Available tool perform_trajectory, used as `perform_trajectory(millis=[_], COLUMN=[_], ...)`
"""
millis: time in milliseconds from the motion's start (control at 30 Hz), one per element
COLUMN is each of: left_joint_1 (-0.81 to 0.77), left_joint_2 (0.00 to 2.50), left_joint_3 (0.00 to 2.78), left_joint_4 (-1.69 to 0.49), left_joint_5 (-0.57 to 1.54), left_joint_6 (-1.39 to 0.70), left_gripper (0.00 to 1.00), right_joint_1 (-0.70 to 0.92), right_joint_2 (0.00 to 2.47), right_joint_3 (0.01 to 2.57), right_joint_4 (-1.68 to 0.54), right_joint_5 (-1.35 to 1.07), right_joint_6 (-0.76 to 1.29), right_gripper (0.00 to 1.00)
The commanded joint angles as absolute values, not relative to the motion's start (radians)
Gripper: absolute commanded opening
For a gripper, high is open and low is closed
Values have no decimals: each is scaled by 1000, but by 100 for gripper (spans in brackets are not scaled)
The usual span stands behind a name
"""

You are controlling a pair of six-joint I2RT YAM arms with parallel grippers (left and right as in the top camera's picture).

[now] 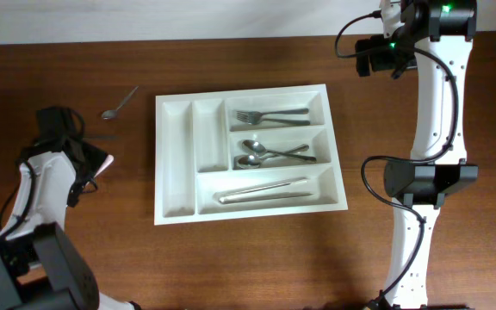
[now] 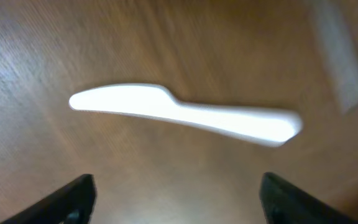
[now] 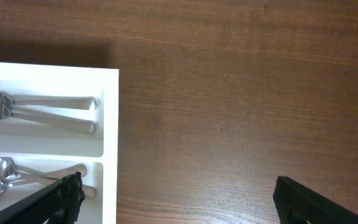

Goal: Pack container
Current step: 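Lower the left gripper and close it on the knife handle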

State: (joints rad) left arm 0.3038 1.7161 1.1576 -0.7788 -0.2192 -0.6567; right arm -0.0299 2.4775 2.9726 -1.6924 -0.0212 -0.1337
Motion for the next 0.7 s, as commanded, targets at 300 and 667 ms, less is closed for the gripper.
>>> perform_trajectory(millis=[300,667], left_joint_1=[304,304], left_joint_2=[1744,1747], left_joint_3=[1166,1166], left_joint_4=[-901,-670], left_joint_5=[-232,-201], left_joint_6=[-118,-32], left_gripper=[80,81], right_joint_1=[-27,-27], right_joint_2=[2447,2447], right_joint_3=[2983,2983], right_joint_4=[-1698,-1698], right_joint_5=[-31,-31], right_joint_6=[-129,-129], right_gripper=[99,99])
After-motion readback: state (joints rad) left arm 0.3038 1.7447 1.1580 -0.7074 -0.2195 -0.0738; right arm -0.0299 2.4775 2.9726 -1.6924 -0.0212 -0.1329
